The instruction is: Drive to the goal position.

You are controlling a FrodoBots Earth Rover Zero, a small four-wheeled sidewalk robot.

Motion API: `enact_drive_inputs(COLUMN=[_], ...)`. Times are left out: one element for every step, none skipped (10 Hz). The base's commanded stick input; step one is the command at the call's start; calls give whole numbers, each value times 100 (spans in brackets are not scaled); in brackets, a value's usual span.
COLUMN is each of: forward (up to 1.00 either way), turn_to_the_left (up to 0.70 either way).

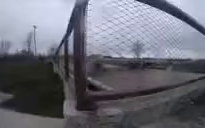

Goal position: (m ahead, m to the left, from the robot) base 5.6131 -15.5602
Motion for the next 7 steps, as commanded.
enact_drive_inputs(forward=[0,0,4,4,0,0,0], turn_to_the_left=[-70,-70,-70,-68,-60,-58,-58])
